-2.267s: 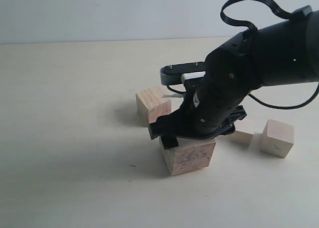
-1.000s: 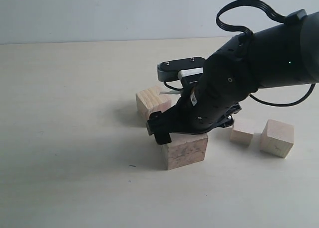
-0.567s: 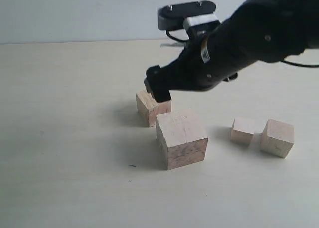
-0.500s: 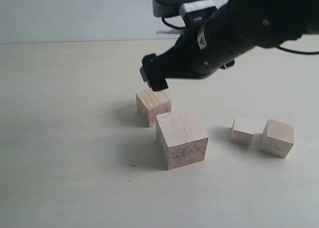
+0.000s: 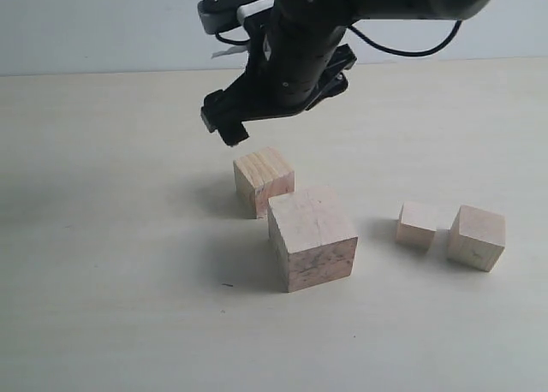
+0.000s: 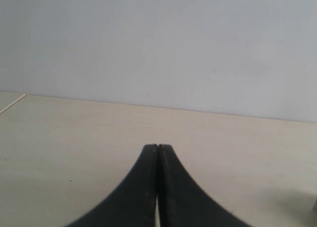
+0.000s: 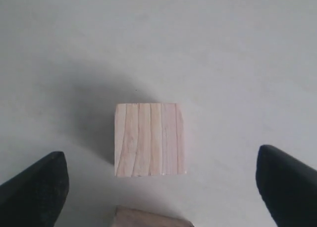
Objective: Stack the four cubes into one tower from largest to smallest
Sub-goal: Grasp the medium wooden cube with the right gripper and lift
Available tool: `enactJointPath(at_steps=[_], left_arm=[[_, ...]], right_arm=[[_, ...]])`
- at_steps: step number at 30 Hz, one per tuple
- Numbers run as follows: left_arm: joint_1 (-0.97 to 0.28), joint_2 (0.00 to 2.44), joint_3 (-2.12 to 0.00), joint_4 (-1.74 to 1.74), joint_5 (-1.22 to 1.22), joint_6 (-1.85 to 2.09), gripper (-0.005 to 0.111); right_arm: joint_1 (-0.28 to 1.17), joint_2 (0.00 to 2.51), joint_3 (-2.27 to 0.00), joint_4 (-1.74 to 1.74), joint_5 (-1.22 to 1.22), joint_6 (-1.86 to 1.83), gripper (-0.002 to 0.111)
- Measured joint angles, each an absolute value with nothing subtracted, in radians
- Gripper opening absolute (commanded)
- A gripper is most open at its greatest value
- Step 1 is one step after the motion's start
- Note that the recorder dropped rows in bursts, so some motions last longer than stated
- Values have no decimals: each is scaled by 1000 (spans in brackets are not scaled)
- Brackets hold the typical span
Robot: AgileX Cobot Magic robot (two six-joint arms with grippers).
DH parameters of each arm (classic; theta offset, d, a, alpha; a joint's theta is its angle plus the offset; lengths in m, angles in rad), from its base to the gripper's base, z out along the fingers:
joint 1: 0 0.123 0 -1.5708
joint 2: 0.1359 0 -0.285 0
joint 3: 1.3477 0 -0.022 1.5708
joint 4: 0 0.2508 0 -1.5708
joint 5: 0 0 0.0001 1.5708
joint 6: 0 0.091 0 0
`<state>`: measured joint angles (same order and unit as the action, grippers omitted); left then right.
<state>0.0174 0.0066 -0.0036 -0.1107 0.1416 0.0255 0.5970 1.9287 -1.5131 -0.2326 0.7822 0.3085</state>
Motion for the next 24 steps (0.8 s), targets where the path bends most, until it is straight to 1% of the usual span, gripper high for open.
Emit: enactJointPath(at_steps=[15, 24], left_arm=[[17, 7, -4, -111, 142, 25, 0], [17, 7, -4, -111, 142, 25, 0]], right_arm=[[589, 2173, -1671, -160, 810, 238, 97], [552, 2208, -1687, -88, 817, 197, 96]])
